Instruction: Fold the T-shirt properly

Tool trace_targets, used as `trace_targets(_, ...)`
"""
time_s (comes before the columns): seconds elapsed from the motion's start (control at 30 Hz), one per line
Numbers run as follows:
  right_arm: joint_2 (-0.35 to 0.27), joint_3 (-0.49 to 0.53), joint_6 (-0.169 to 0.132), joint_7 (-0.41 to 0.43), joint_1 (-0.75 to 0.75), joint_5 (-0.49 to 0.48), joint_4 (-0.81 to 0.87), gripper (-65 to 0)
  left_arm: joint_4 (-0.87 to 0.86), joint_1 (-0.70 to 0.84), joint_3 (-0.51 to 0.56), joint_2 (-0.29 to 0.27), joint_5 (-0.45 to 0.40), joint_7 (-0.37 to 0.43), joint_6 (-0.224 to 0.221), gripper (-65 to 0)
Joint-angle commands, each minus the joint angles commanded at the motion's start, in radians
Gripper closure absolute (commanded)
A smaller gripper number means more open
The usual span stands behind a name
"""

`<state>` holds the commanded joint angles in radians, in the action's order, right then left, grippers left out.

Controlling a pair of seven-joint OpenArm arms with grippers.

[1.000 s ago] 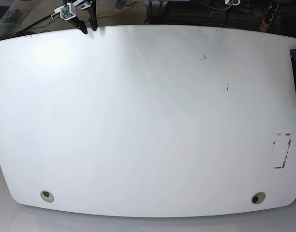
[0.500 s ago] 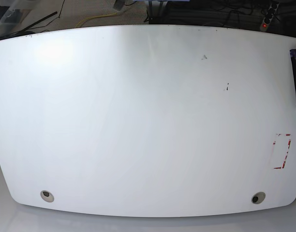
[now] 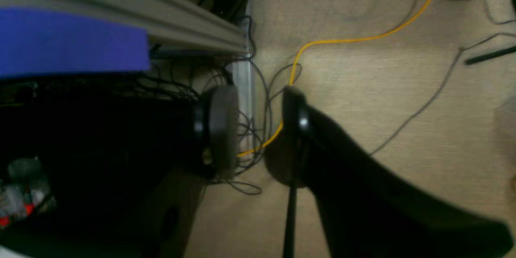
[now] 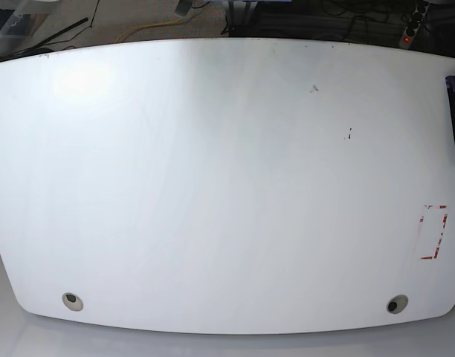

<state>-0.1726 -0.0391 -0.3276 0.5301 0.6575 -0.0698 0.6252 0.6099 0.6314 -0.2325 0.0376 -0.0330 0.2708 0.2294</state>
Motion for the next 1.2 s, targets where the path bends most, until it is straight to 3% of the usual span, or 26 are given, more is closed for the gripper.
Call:
trace_targets(0.17,-0.005,0.0,-0.006,-0.014,-0.152,0.0,-0.207,-17.8,-0.284,-0.187,0.006,0.037,-0.002,-0.002,0.0,-33.2)
trace_targets(0.33,-0.005,0.005,-0.006,-0.014,-0.235,0.003,-0.298,-17.9,-0.465,-0.324,0.038,0.061,0.0,-0.002,-0.003,-33.2)
trace_targets(0.4,-0.003,0.055,-0.006,-0.038,-0.273,0.003,-0.321,-17.9,-0.514,-0.374,0.055,0.066,0.0,-0.002,-0.034,-33.2)
trace_targets(0.53,-0.003,0.129,0.0,-0.124,-0.333,-0.008,-0.33,-17.9,-0.555,-0.42,0.055,0.068,-0.002,-0.003,-0.133,-33.2)
trace_targets(0.6,-0.003,0.127,0.0,-0.157,-0.356,-0.005,-0.331,-17.9,-0.559,-0.434,0.055,0.068,-0.002,-0.035,-0.153,-33.2)
trace_targets(0.77,-0.003,0.127,0.0,-0.221,-0.407,-0.002,-0.331,-17.9,-0.56,-0.477,0.055,0.066,0.0,-0.13,-0.152,-33.2)
trace_targets(1.2,-0.003,0.132,0.0,-0.221,-0.419,0.0,-0.333,-17.9,-0.559,-0.491,0.051,0.043,0.006,-0.167,-0.155,-33.3)
